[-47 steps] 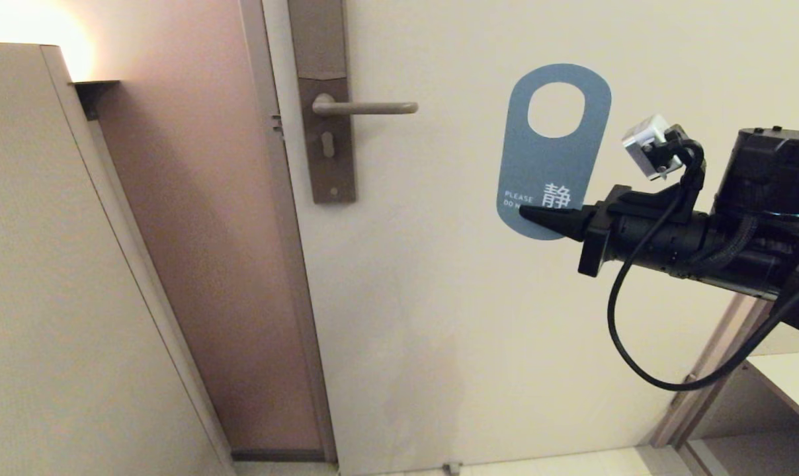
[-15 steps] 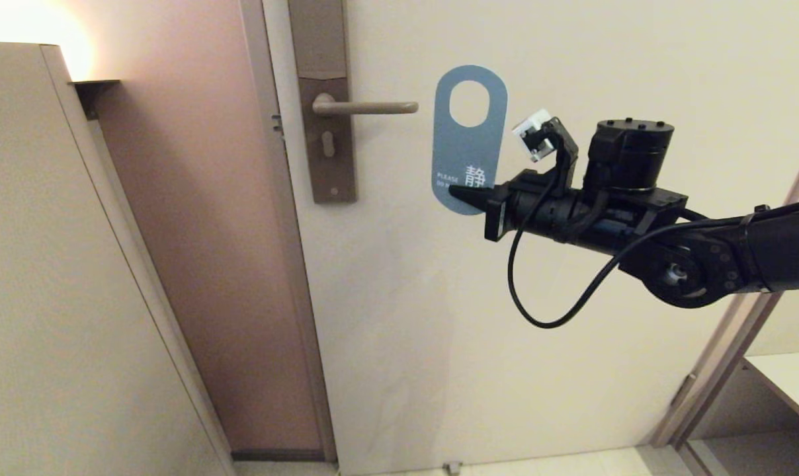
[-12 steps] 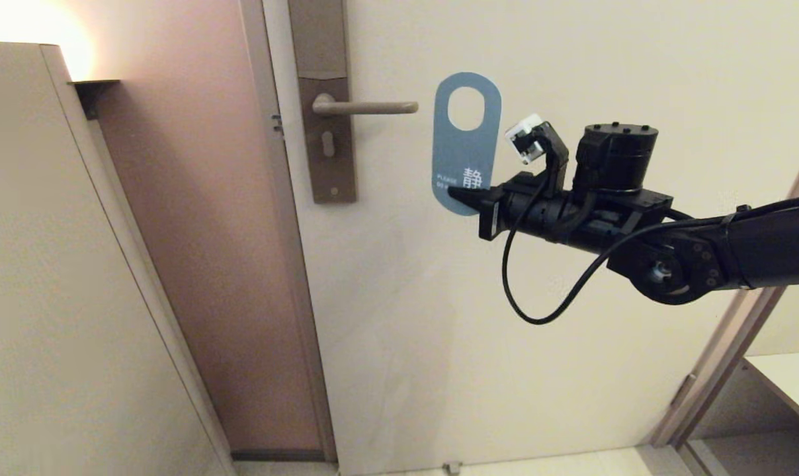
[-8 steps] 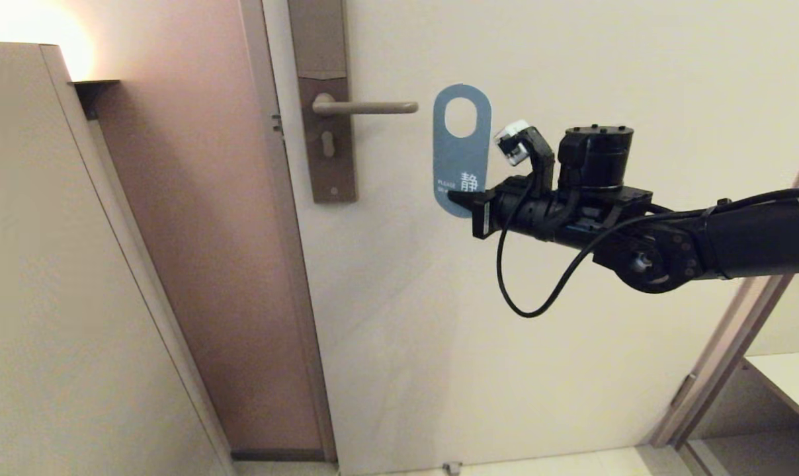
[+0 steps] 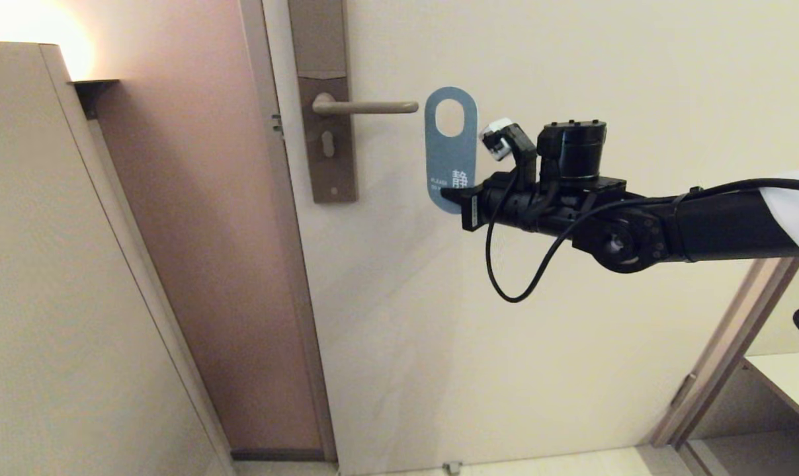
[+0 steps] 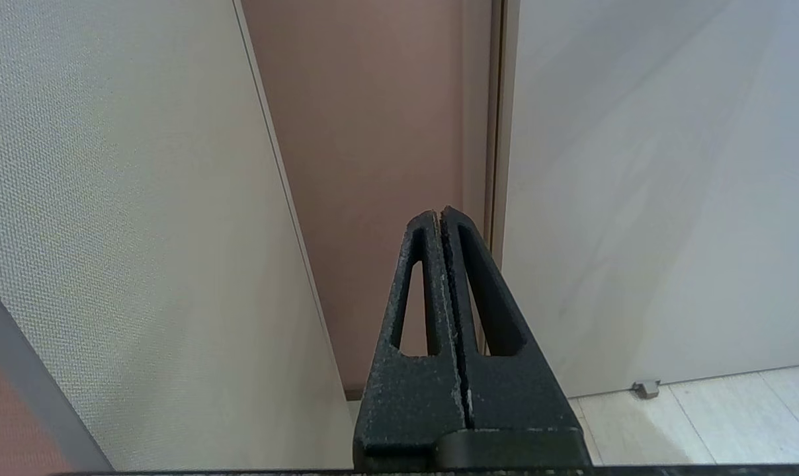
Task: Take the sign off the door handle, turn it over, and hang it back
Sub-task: Hang the sign back with the other side facing out
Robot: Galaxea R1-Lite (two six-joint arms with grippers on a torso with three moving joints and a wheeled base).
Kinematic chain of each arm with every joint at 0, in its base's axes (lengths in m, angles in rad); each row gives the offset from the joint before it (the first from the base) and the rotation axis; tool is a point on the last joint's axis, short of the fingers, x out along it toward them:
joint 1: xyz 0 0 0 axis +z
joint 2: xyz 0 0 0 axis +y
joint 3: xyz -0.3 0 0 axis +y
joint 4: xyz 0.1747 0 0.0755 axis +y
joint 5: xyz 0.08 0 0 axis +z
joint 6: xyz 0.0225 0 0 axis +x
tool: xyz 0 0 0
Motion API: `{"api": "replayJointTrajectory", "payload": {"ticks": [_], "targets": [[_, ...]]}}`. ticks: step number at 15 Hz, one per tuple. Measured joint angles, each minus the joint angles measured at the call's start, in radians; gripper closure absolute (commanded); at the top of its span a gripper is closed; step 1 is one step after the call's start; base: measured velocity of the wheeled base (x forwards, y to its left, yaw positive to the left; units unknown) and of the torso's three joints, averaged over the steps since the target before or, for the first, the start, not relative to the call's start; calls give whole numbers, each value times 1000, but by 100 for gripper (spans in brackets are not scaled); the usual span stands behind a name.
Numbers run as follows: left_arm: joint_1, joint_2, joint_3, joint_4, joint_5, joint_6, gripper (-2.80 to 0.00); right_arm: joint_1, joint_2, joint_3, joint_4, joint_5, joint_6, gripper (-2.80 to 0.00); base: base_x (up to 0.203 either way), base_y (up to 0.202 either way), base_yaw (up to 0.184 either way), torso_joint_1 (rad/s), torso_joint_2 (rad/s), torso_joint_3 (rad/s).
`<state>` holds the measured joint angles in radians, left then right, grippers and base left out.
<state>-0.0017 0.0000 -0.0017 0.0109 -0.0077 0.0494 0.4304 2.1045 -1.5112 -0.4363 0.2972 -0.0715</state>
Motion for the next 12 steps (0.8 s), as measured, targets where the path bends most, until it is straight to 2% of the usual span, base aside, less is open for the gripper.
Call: {"api": "replayJointTrajectory", "payload": {"ticks": [12], "targets": [[0, 0, 0, 0, 0, 0, 0, 0, 50, -161, 118, 4, 0, 0, 0, 0, 0, 0, 0, 0]]}}
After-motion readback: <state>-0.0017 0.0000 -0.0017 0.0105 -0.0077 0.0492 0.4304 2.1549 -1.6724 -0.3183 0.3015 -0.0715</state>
